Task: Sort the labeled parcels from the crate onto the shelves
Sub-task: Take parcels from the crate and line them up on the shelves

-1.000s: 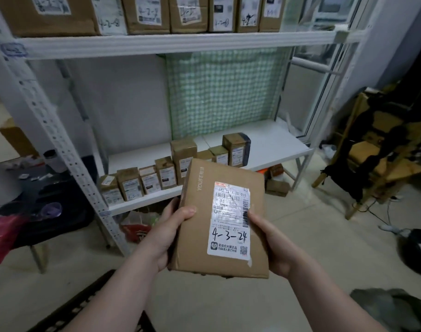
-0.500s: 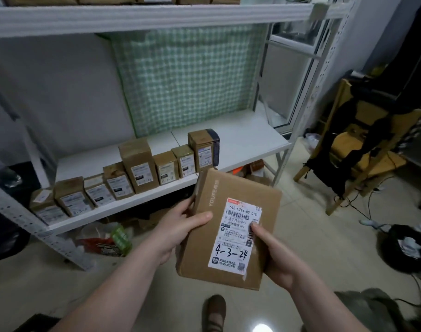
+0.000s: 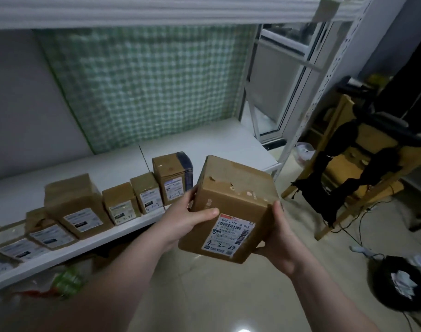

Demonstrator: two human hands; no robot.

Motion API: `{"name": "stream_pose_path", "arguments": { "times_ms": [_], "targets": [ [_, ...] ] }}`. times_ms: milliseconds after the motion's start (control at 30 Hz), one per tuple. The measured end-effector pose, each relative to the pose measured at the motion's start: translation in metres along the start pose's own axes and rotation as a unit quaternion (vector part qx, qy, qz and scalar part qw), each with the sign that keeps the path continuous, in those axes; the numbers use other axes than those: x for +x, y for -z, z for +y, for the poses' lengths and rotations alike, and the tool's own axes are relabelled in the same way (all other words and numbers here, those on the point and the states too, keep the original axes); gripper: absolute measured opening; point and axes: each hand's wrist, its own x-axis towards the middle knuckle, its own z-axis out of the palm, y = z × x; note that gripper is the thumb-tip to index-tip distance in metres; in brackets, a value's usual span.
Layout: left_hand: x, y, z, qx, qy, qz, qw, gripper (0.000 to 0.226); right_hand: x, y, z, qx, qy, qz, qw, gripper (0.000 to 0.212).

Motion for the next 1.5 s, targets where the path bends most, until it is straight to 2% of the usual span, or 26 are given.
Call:
{"name": "stream_pose_path", "arguments": {
  "times_ms": [133,300,400,533,667,767,1000,1133,1300,1433,1500],
  "targets": [
    [0.056,-0.012,0.010,-0.018,0.026,-0.010,0.999,0.081,0.050,0.021,-0.030,-0.014,0.006,-0.025,1.000,0.078],
    [0.120,-0.024,0.011,-0.024,0.025,0.042,0.999,0.049,0.130,0.042,-0.069,-0.049,-0.012,-0.052,0.997,0.088],
    [0.156,-0.030,0.012,-0.019,0.017,0.081,0.996,0.052,0.178,0.056,-0.090,-0.077,-0.035,-0.071,0.994,0.102],
    [0.207,-0.045,0.002,0.005,0.012,0.131,0.991,0.054,0.238,0.070,-0.115,-0.120,-0.041,-0.120,0.985,0.101],
    [0.257,-0.059,-0.025,0.023,0.007,0.215,0.976,0.055,0.295,0.086,-0.120,-0.146,-0.035,-0.149,0.977,0.103],
    [0.289,-0.063,-0.048,0.022,0.003,0.276,0.961,0.057,0.337,0.095,-0.109,-0.163,-0.038,-0.159,0.973,0.103],
    [0.352,-0.060,-0.120,0.089,-0.055,0.345,0.933,0.078,0.427,0.115,-0.044,-0.188,0.015,-0.184,0.965,0.095],
    [0.371,-0.064,-0.160,0.120,-0.110,0.385,0.908,0.073,0.457,0.126,-0.010,-0.174,0.071,-0.209,0.960,0.095],
    [0.388,-0.060,-0.193,0.143,-0.164,0.423,0.879,0.063,0.478,0.124,0.017,-0.205,0.188,-0.222,0.935,0.078],
    [0.399,-0.063,-0.221,0.179,-0.188,0.467,0.846,0.063,0.491,0.123,0.043,-0.236,0.315,-0.125,0.911,0.080],
    [0.399,-0.073,-0.240,0.186,-0.212,0.507,0.815,0.065,0.494,0.126,0.060,-0.284,0.389,-0.033,0.876,0.089]
  ]
}}
